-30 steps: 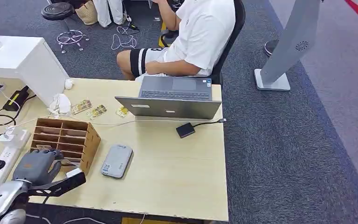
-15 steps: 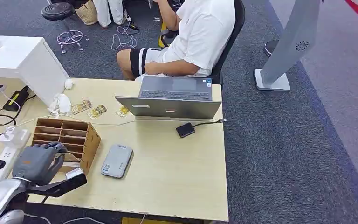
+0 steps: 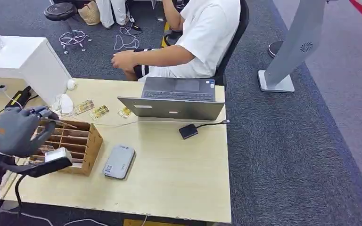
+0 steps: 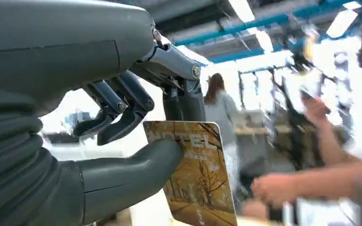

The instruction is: Pass the card to the sensor for recognition and then transmit it.

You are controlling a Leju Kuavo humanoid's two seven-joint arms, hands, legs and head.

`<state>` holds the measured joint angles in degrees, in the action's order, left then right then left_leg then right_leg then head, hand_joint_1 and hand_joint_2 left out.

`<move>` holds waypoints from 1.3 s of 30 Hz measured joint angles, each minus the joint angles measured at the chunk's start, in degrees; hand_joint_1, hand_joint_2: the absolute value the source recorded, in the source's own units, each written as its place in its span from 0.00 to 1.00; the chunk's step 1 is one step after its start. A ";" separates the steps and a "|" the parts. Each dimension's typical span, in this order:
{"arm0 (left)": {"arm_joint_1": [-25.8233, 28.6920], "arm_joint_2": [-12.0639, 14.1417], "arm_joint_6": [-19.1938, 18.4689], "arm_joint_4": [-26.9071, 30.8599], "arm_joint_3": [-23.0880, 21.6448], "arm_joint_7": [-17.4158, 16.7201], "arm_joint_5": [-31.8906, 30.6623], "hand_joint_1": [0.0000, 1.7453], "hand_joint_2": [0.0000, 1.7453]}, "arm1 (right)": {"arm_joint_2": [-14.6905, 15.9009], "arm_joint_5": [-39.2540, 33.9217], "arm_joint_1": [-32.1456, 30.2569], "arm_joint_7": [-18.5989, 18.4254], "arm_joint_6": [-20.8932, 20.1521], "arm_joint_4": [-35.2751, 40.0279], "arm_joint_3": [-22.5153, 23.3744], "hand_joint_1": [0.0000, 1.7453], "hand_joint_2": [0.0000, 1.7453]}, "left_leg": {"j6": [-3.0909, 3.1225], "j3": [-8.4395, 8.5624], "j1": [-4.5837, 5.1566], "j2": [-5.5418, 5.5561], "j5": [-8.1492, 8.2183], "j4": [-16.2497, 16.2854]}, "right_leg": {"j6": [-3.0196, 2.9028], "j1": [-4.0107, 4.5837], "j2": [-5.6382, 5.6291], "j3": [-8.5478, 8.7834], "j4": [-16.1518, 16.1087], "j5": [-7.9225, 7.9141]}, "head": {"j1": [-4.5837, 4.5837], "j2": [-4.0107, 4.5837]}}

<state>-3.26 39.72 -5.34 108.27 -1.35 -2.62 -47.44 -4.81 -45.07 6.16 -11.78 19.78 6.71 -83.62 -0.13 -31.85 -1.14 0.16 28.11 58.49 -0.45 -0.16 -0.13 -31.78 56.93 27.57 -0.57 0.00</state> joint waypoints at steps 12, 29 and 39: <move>-29.55 -10.53 14.84 -32.61 -7.46 -0.22 -10.81 1.00 1.00 | 0.09 2.10 0.94 0.39 -0.35 0.02 -3.15 0.00 1.00 | 0.02 -0.09 0.02 -0.11 -0.19 0.03 | 0.01 -0.01 -0.12 -0.13 0.01 -0.26 | 0.02 0.02; -40.57 -17.79 21.49 -54.89 -12.74 -0.26 -16.05 0.00 1.00 | 0.26 2.01 1.16 -0.15 -0.92 0.02 -4.77 0.00 1.00 | 0.02 -0.16 0.02 -0.23 -0.18 0.05 | 0.02 -0.01 -0.25 -0.23 0.01 -0.26 | 0.02 0.00; -33.40 -16.20 23.74 -47.63 -12.63 1.64 -10.34 0.00 1.00 | 0.26 0.81 0.94 0.20 -0.07 0.02 -4.77 0.00 1.00 | 0.01 -0.21 0.02 -0.24 -0.17 0.05 | 0.02 -0.02 -0.26 -0.25 0.03 -0.24 | 0.04 0.00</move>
<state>-36.66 23.52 18.40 60.64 -13.99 -0.98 -57.79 -4.55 -44.26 7.11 -11.58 19.72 6.73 -88.39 -0.11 -32.06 -1.12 -0.07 27.94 58.53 -0.43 -0.18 -0.39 -32.03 56.96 27.33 -0.52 0.00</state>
